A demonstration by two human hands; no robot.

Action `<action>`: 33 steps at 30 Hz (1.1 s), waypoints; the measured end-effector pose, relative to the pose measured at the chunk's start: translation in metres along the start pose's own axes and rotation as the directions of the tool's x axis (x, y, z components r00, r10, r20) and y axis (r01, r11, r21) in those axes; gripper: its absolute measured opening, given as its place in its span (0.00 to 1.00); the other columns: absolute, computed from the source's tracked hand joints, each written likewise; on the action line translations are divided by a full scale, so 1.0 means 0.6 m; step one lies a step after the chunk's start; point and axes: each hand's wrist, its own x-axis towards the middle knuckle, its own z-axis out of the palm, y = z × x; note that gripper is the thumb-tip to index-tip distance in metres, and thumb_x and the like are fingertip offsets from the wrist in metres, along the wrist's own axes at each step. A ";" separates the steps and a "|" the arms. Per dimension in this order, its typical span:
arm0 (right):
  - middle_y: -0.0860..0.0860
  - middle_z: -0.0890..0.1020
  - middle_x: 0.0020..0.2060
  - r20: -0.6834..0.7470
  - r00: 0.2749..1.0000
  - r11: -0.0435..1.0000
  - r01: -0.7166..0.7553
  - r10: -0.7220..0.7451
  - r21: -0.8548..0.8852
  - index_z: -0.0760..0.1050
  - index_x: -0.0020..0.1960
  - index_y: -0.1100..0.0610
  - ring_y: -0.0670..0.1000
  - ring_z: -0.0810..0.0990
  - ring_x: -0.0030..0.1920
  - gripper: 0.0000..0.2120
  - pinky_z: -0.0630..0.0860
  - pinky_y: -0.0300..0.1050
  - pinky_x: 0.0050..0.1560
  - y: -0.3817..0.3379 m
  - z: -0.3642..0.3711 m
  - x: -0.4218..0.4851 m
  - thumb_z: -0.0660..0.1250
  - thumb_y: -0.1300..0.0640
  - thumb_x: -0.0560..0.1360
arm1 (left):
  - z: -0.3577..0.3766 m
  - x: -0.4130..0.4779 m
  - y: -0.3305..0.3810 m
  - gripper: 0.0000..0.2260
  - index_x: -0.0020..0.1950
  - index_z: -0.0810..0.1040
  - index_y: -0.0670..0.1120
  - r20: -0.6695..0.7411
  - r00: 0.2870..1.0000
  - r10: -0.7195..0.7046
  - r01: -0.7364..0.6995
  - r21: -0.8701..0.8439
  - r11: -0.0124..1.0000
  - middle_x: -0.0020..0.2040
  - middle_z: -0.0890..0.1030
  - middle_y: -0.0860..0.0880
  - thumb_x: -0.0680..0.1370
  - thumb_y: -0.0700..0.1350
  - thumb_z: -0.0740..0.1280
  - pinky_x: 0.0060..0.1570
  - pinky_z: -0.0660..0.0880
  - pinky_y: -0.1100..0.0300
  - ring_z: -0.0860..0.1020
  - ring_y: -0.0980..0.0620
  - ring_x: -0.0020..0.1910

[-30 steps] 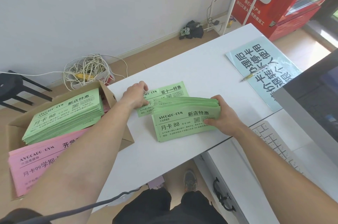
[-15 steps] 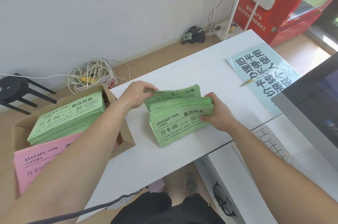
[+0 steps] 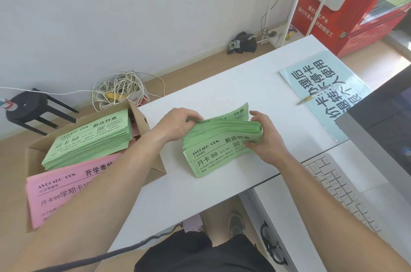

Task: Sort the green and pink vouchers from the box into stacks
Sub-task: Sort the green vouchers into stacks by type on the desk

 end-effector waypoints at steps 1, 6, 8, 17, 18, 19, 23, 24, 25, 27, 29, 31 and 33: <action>0.38 0.63 0.75 -0.001 1.000 1.000 0.003 -0.003 -0.002 0.67 0.53 0.42 0.47 0.65 0.72 0.27 0.67 0.46 0.62 0.004 -0.001 -0.001 0.77 0.66 0.68 | 0.001 -0.001 0.004 0.15 0.55 0.86 0.51 0.006 1.000 -0.014 0.014 -0.006 1.000 0.49 0.83 0.60 0.79 0.36 0.63 0.63 0.71 0.61 0.78 0.58 0.54; 0.37 0.73 0.66 0.007 1.000 0.998 0.005 -0.005 0.059 0.70 0.58 0.40 0.51 0.70 0.69 0.30 0.71 0.53 0.66 0.019 -0.006 -0.007 0.78 0.65 0.67 | 0.003 -0.007 0.019 0.22 0.42 0.83 0.64 0.092 0.995 -0.033 0.034 -0.015 0.999 0.44 0.83 0.66 0.77 0.37 0.61 0.55 0.73 0.63 0.79 0.63 0.51; 0.42 0.78 0.58 0.008 0.999 0.998 -0.045 0.044 0.050 0.67 0.53 0.34 0.53 0.74 0.63 0.31 0.73 0.51 0.59 0.022 -0.006 -0.011 0.77 0.64 0.68 | 0.006 -0.011 0.023 0.22 0.40 0.83 0.64 0.122 0.991 -0.050 0.054 -0.033 0.998 0.44 0.84 0.64 0.76 0.37 0.60 0.53 0.73 0.62 0.80 0.60 0.51; 0.42 0.79 0.46 -0.022 0.996 0.992 -0.086 0.088 0.095 0.63 0.59 0.44 0.50 0.79 0.48 0.29 0.73 0.47 0.48 0.023 -0.005 -0.027 0.77 0.64 0.71 | 0.067 -0.067 -0.010 0.09 0.53 0.82 0.51 -0.190 0.921 -0.339 0.136 -0.660 0.738 0.46 0.84 0.50 0.74 0.47 0.70 0.53 0.75 0.53 0.80 0.49 0.46; 0.42 0.78 0.46 -0.019 0.995 0.989 -0.093 0.096 0.112 0.62 0.62 0.44 0.50 0.80 0.49 0.32 0.74 0.46 0.48 0.023 -0.006 -0.027 0.77 0.64 0.71 | 0.084 -0.078 -0.006 0.09 0.55 0.82 0.48 -0.191 0.894 -0.406 0.141 -0.741 0.657 0.47 0.83 0.48 0.76 0.48 0.69 0.53 0.75 0.53 0.79 0.49 0.47; 0.44 0.78 0.47 -0.011 0.995 0.986 -0.096 0.099 0.134 0.61 0.65 0.43 0.48 0.81 0.49 0.35 0.75 0.42 0.48 0.025 -0.007 -0.027 0.77 0.65 0.71 | 0.101 -0.085 -0.005 0.11 0.54 0.82 0.45 -0.189 0.871 -0.455 0.134 -0.798 0.587 0.48 0.82 0.47 0.76 0.49 0.69 0.53 0.74 0.52 0.79 0.49 0.48; 0.44 0.81 0.48 0.021 0.991 0.977 -0.131 0.130 0.170 0.73 0.62 0.49 0.45 0.82 0.50 0.28 0.75 0.29 0.44 0.028 -0.012 -0.025 0.79 0.67 0.69 | 0.154 -0.102 0.002 0.19 0.49 0.84 0.46 -0.140 0.826 -0.546 0.075 -0.933 0.352 0.49 0.84 0.44 0.71 0.60 0.68 0.57 0.73 0.47 0.80 0.47 0.50; 0.44 0.82 0.48 0.024 0.991 0.976 -0.130 0.128 0.173 0.75 0.58 0.50 0.44 0.82 0.49 0.25 0.76 0.32 0.46 0.030 -0.011 -0.024 0.79 0.67 0.68 | 0.161 -0.106 0.010 0.16 0.46 0.84 0.50 -0.124 0.817 -0.564 0.066 -0.950 0.304 0.48 0.84 0.46 0.73 0.61 0.66 0.56 0.73 0.48 0.81 0.47 0.49; 0.45 0.83 0.48 0.030 0.991 0.976 -0.130 0.127 0.174 0.76 0.56 0.51 0.41 0.82 0.48 0.22 0.76 0.32 0.46 0.032 -0.011 -0.024 0.79 0.68 0.68 | 0.170 -0.106 0.016 0.15 0.45 0.83 0.52 -0.113 0.806 -0.580 0.053 -0.964 0.262 0.47 0.84 0.48 0.76 0.61 0.64 0.52 0.74 0.50 0.81 0.48 0.48; 0.47 0.84 0.47 0.045 0.992 0.973 -0.123 0.116 0.197 0.77 0.54 0.54 0.35 0.81 0.43 0.20 0.74 0.30 0.43 0.032 -0.007 -0.024 0.78 0.69 0.68 | 0.183 -0.101 0.030 0.14 0.49 0.79 0.51 -0.079 0.803 -0.591 0.031 -0.984 0.173 0.46 0.82 0.50 0.80 0.58 0.59 0.47 0.73 0.53 0.80 0.48 0.47; 0.48 0.84 0.47 0.036 0.993 0.966 -0.121 0.116 0.230 0.76 0.54 0.55 0.39 0.82 0.44 0.19 0.75 0.35 0.45 0.030 -0.001 -0.022 0.78 0.69 0.69 | 0.184 -0.095 0.044 0.13 0.50 0.77 0.51 -0.055 0.791 -0.609 0.006 -0.995 0.099 0.47 0.82 0.50 0.81 0.57 0.59 0.44 0.73 0.55 0.81 0.48 0.46; 0.49 0.84 0.47 0.008 0.994 0.961 -0.109 0.110 0.254 0.76 0.53 0.54 0.46 0.82 0.47 0.18 0.77 0.43 0.47 0.021 0.003 -0.013 0.78 0.68 0.69 | 0.172 -0.086 0.051 0.11 0.48 0.78 0.51 -0.079 0.769 -0.634 -0.043 -0.997 0.072 0.46 0.83 0.51 0.81 0.55 0.60 0.45 0.73 0.56 0.81 0.49 0.46; 0.50 0.84 0.47 -0.020 0.996 0.959 -0.073 0.082 0.272 0.75 0.52 0.53 0.50 0.82 0.48 0.18 0.77 0.45 0.47 0.009 0.005 0.004 0.77 0.67 0.70 | 0.157 -0.072 0.046 0.10 0.48 0.80 0.51 -0.134 0.765 -0.630 -0.122 -0.991 0.062 0.49 0.83 0.51 0.81 0.53 0.61 0.51 0.74 0.55 0.80 0.49 0.51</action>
